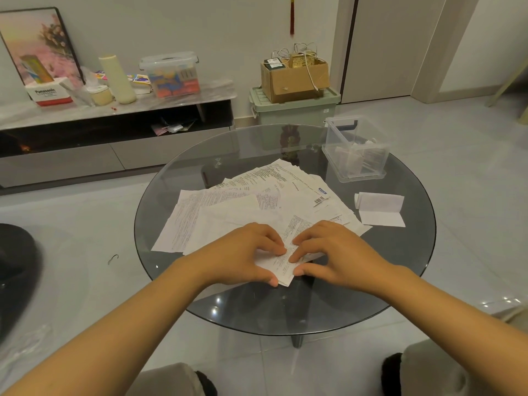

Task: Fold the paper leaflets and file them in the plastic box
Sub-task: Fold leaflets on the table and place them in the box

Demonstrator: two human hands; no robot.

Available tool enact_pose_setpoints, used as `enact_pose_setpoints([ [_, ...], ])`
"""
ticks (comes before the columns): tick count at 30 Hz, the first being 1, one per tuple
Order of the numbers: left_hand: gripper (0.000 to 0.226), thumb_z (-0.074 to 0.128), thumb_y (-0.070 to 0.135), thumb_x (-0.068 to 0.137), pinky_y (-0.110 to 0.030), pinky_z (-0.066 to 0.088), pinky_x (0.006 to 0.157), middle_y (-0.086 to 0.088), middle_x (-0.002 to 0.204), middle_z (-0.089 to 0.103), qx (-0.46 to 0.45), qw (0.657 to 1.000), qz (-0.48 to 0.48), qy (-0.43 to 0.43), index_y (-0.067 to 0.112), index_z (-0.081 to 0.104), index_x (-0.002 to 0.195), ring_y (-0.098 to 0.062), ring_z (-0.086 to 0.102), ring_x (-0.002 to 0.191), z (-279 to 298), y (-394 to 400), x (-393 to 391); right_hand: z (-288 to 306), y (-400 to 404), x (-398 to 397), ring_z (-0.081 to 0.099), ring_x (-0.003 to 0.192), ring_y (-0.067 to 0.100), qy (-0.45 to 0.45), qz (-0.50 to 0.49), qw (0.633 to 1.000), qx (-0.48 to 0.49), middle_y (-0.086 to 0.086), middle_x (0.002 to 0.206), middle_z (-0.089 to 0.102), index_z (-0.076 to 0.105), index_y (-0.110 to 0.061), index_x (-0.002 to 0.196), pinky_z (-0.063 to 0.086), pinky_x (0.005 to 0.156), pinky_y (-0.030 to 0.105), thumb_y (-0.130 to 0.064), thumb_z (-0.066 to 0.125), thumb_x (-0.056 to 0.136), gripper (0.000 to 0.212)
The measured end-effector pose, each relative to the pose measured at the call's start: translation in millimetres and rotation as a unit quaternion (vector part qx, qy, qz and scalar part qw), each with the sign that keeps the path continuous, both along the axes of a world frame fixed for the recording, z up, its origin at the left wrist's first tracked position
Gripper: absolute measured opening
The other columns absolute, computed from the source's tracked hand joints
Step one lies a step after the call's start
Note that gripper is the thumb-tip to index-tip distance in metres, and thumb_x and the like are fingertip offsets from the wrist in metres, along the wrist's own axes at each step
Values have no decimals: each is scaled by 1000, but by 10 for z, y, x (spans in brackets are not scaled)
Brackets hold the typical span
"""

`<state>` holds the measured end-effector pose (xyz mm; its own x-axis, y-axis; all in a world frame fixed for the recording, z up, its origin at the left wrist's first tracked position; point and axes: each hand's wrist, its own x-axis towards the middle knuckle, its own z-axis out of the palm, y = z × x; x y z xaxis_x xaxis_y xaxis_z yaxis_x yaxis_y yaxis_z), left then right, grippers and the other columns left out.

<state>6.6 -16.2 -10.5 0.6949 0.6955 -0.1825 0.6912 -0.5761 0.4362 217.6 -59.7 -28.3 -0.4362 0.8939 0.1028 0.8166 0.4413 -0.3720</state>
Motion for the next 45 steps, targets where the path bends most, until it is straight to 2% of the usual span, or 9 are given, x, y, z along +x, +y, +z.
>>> enact_pose_setpoints([
  [8, 21, 60, 39, 88, -14, 39, 94, 19, 126, 57, -33, 999, -5, -25, 33, 70, 105, 1, 49, 112, 93, 7, -18, -1, -32, -19, 45, 114, 7, 2, -11, 1000, -5, -15, 124, 58, 70, -35, 102, 34, 92, 19, -53, 61, 81, 29],
  [13, 42, 53, 58, 80, -15, 47, 84, 16, 109, 65, -56, 995, 51, -68, 31, 67, 109, -6, 58, 96, 96, -11, 15, -55, -41, -47, 52, 93, 8, 68, -49, 996, -3, -10, 97, 67, 68, -26, 88, 45, 79, 30, -38, 60, 88, 15],
  [18, 20, 67, 35, 84, -2, 36, 66, 15, 92, 55, 21, 992, 76, -97, 27, 57, 100, 4, 50, 79, 38, -17, 119, -33, -52, -108, 60, 89, 14, 184, -125, 974, -37, -3, 97, 66, 46, -28, 83, 48, 68, 26, -29, 51, 94, 13],
  [23, 24, 67, 30, 85, -11, 41, 64, 16, 81, 53, 30, 978, 149, -143, 26, 45, 95, -6, 52, 73, -95, 7, 298, -78, -8, -153, 56, 72, 6, 227, -203, 952, -41, -10, 80, 62, 43, -26, 93, 42, 62, 18, -26, 60, 89, 18],
  [29, 38, 70, 33, 82, -17, 38, 62, 11, 83, 56, 30, 971, 200, -130, 30, 41, 107, -6, 50, 71, -182, 46, 407, -153, 50, -129, 48, 98, 15, 161, -264, 951, -10, -13, 81, 54, 43, -25, 117, 40, 81, 28, -35, 72, 78, 50],
  [33, 42, 73, 30, 80, -15, 34, 60, 11, 83, 48, 29, 970, 214, -112, 31, 41, 106, -6, 46, 68, -164, 78, 435, -97, 78, -89, 31, 120, 19, 97, -260, 960, -31, -6, 120, 43, 30, -38, 137, 24, 97, 31, -40, 69, 79, 70],
  [36, 39, 73, 24, 80, -13, 35, 63, 9, 88, 49, 7, 974, 202, -104, 28, 46, 108, -7, 46, 70, -121, 104, 406, -52, 113, -17, 23, 129, 20, 50, -242, 967, -62, -6, 136, 31, 33, -42, 138, 18, 104, 34, -41, 64, 84, 63],
  [40, 30, 69, 25, 83, -9, 33, 64, 6, 98, 52, 26, 978, 187, -86, 24, 57, 110, -8, 47, 76, -118, 77, 388, -55, 115, -2, 23, 130, 19, 23, -237, 968, -77, -6, 138, 35, 37, -31, 138, 18, 105, 34, -44, 60, 86, 59],
  [45, 29, 74, 33, 78, -11, 34, 66, 7, 101, 50, 31, 975, 197, -95, 25, 60, 102, -7, 47, 86, -114, 47, 487, -49, 109, -22, 35, 114, 15, 128, -267, 954, -47, -9, 110, 50, 44, -26, 107, 24, 92, 30, -30, 71, 78, 40],
])
